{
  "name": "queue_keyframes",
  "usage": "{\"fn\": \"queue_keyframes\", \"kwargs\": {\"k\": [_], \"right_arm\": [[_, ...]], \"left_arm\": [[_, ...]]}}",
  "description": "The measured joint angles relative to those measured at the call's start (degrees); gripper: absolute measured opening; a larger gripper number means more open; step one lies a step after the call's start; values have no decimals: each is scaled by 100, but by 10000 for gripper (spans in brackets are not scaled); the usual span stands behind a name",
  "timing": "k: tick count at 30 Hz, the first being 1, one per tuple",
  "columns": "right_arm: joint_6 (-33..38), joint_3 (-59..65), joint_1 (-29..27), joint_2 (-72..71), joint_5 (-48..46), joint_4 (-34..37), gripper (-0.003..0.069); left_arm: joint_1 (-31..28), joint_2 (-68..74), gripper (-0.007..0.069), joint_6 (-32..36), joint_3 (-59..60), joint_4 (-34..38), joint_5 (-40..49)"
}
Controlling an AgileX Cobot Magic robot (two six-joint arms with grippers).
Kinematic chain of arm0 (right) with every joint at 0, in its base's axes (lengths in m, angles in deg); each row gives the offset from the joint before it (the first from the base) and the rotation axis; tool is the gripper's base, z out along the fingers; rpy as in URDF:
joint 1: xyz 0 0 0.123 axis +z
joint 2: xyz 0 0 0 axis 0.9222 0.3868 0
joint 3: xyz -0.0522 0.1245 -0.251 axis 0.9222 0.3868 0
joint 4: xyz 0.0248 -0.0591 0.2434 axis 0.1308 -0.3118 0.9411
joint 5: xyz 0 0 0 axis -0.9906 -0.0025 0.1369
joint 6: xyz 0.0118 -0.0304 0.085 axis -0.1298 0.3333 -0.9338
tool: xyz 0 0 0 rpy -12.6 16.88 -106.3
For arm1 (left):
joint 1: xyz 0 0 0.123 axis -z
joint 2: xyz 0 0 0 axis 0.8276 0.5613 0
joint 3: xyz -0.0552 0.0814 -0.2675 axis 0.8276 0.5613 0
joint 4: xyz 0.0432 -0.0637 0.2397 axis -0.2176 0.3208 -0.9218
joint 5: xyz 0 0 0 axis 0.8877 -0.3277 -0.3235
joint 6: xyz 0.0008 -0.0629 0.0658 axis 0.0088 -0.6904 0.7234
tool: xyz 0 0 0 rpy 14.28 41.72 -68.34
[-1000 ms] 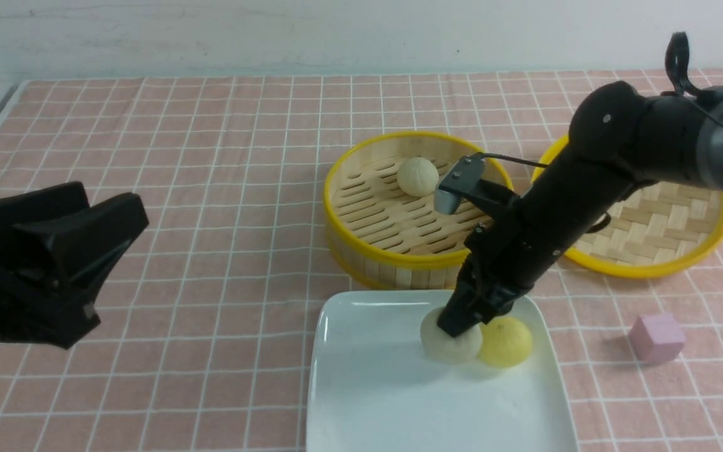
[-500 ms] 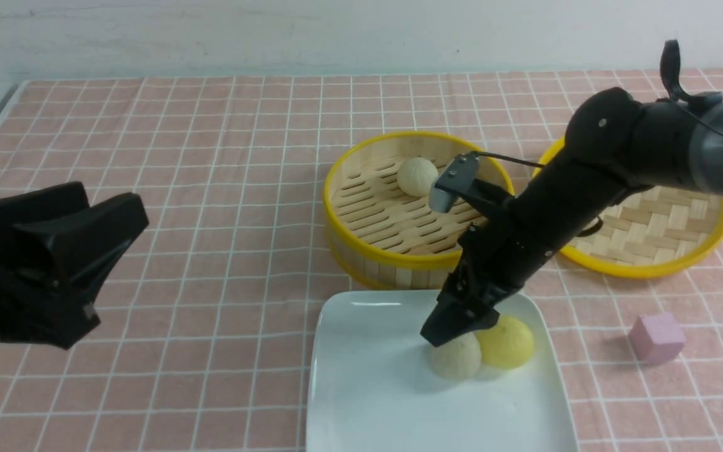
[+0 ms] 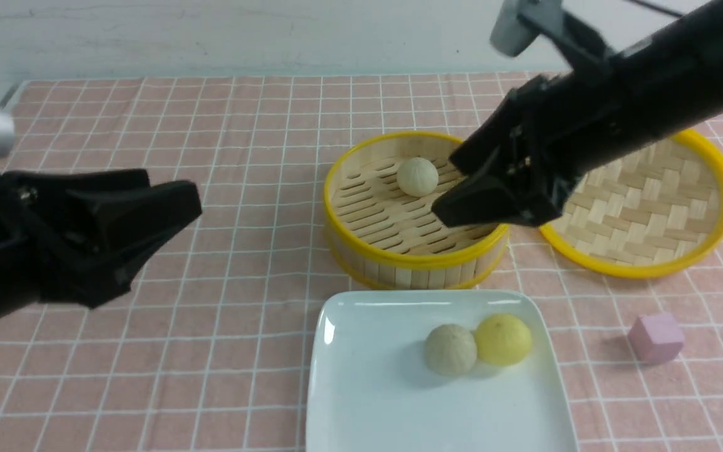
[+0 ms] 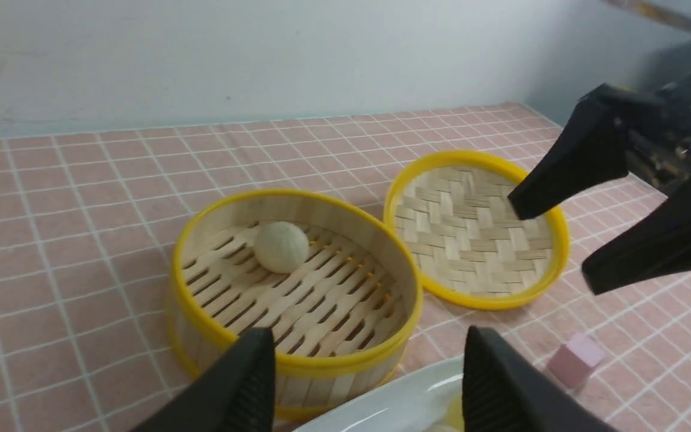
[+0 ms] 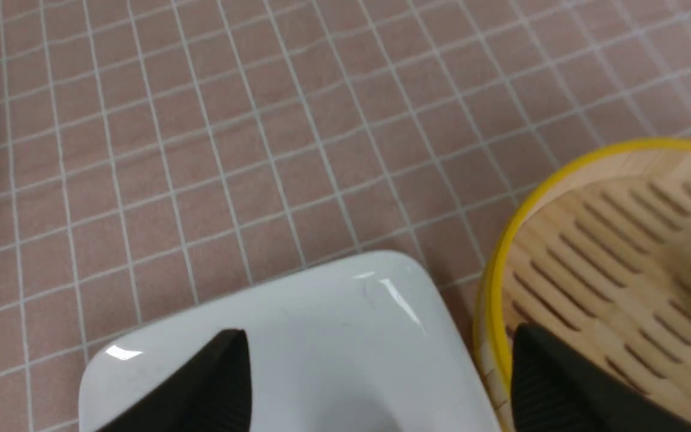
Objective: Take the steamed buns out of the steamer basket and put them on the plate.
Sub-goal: Use the left arm to grab the steamed stuffed bun that is closest to it
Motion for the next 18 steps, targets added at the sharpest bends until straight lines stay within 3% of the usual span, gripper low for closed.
{"fn": "queue_keyframes", "kwargs": {"k": [6,11,18], "right_arm": [[-274,8,0,-786,-159,-352,558],[-373,17,0,-1475,-157,-771,558],[-581,17,0,-1825,-157,-1114,558]], "left_arm": [[0,1052,436,-19,-895,-348,517],[0,2151,436,-524,-1838,-1043,999],[263,3014,436,-708,-2622,-1732,1138]]}}
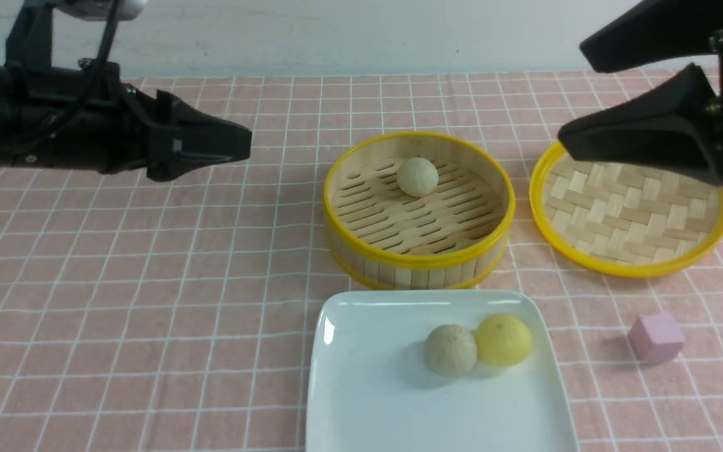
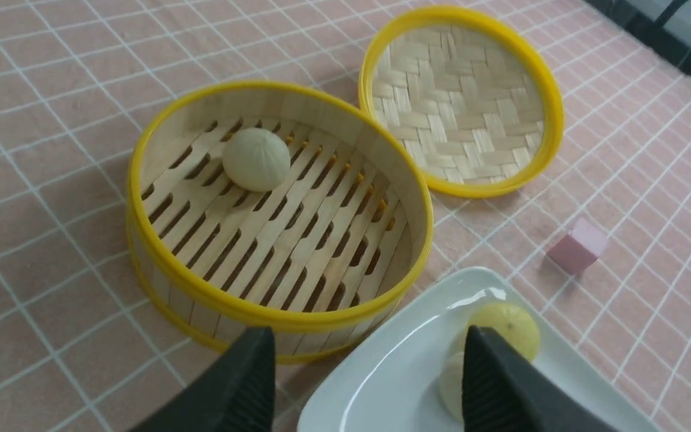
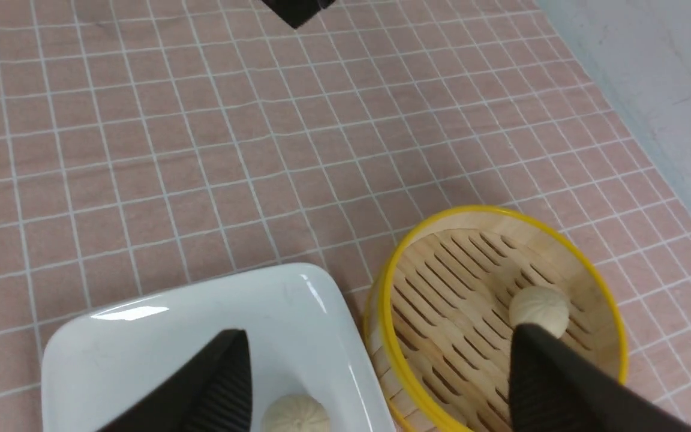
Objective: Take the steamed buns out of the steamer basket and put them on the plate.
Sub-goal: Use the left arm to grab the steamed stuffed bun that is closest to it
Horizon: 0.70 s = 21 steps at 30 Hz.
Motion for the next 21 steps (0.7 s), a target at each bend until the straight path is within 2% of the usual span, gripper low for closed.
{"fn": "queue_keyframes", "kwargs": {"k": [4,10,21], "right_arm": [[-273,11,0,-6,-69,-259,558],[-619,11,0,-6,-377,-314,558],[-676,18,0,-6,-671,-326,558]], "left_arm": [[580,503,436,-26,-434,-457,-547],[1137,1174,436,-38,-763,-512,-1671],[1655,2696,436,40,-1763,-506,-2066]]}}
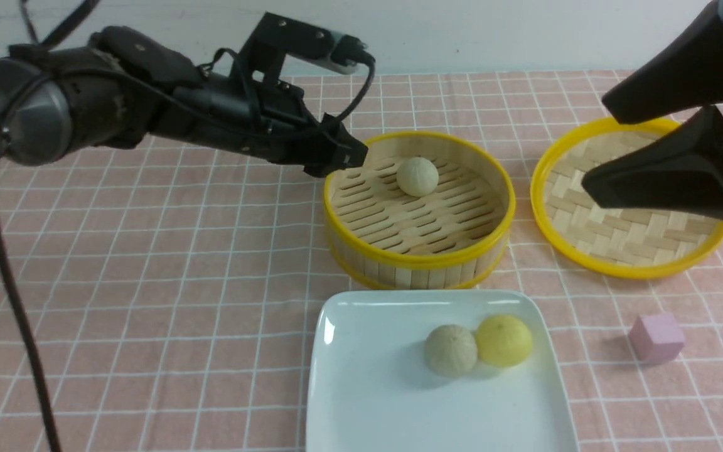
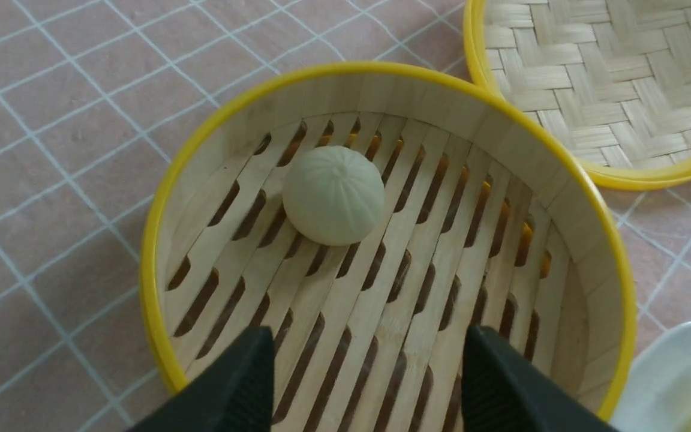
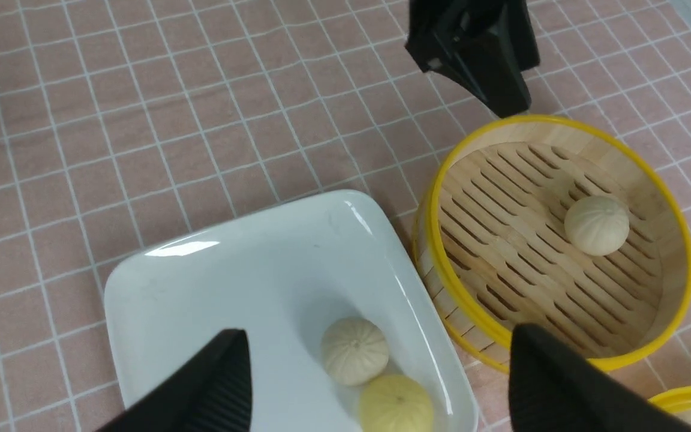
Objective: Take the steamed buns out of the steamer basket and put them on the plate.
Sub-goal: Use the left arm to grab the steamed stuffed bun that is closest to it
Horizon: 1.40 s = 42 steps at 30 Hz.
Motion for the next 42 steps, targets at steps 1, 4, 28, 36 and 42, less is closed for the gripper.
{"fn": "queue_keyframes", "kwargs": {"k": [1,4,28,36,42], "right_arm": [[0,0,0,0,-70,0,558],[0,0,0,0,-204,0,558],[-22,0,0,0,-397,36,558],[-26,0,0,0,-397,52,558],[-26,0,0,0,-392,52,558]], "left_arm": [[62,229,436,34,-183,0,-17],[217,585,436,68,-557,0,-39],[540,1596,436,954,-1311,165,-692],[540,1596,436,1248,-1311,642,-698],[727,1634,436,1507,-1311,679,-829]]}}
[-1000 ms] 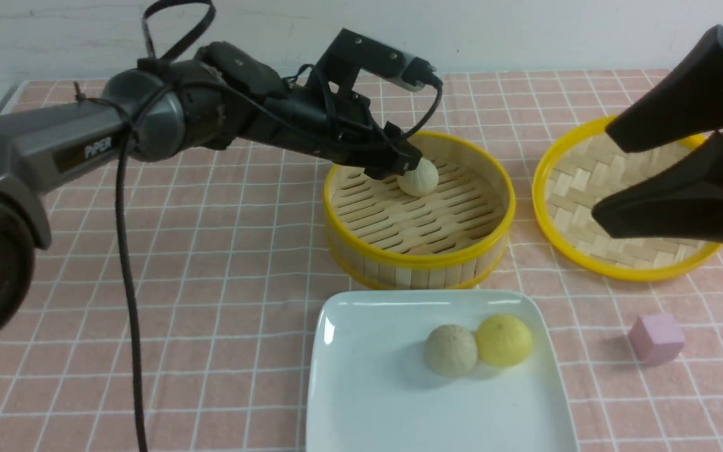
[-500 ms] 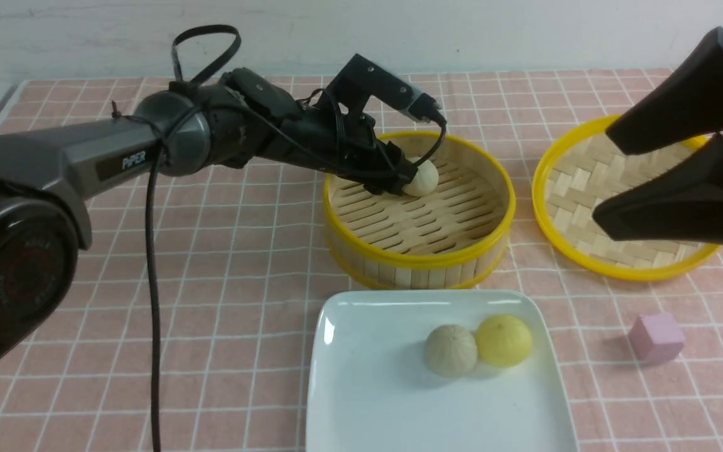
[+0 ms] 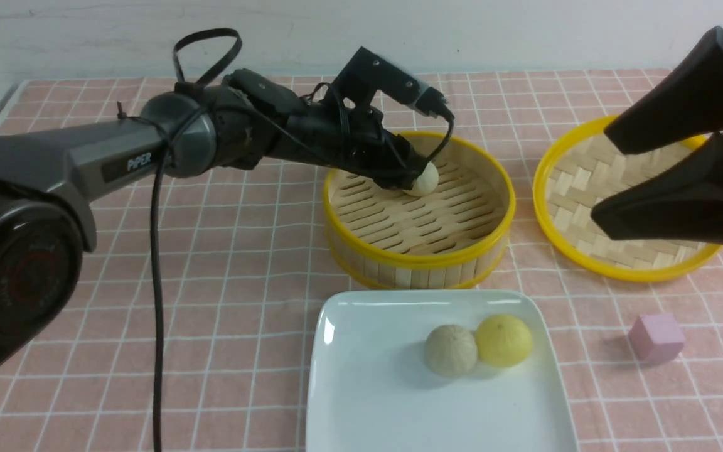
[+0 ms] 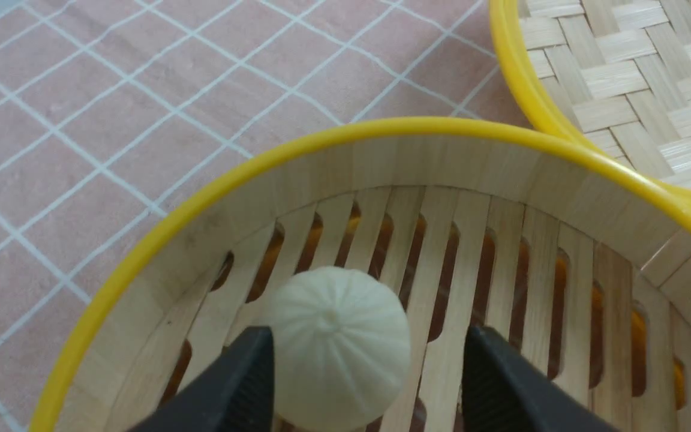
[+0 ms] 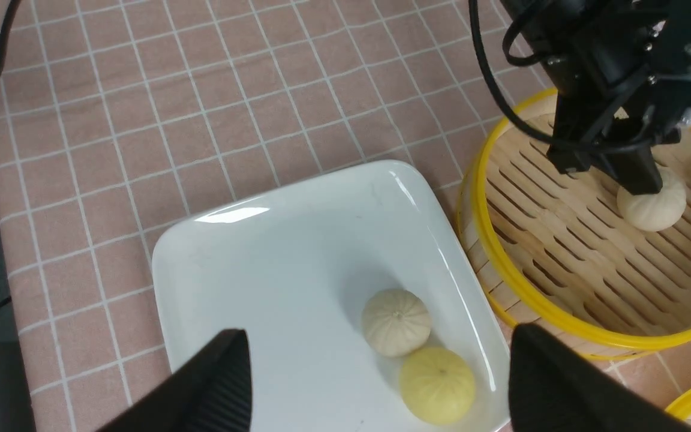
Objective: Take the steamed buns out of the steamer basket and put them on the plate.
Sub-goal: Use the left arm to grab the steamed stuffed bun that is closest to it
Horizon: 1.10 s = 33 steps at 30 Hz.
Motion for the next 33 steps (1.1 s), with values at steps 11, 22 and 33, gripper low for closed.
{"fn": "queue_keyframes", "kwargs": {"k": [11,22,33], "right_arm": [[0,0,0,0,0,0,558],[0,0,0,0,-5,24,558],[0,0,0,0,-5,42,552]], "left_arm": [[322,441,436,206,-12,177,-975],[320,518,378,224,-25,229,-1186],[320,523,27,224,-30,760,-1288]]}}
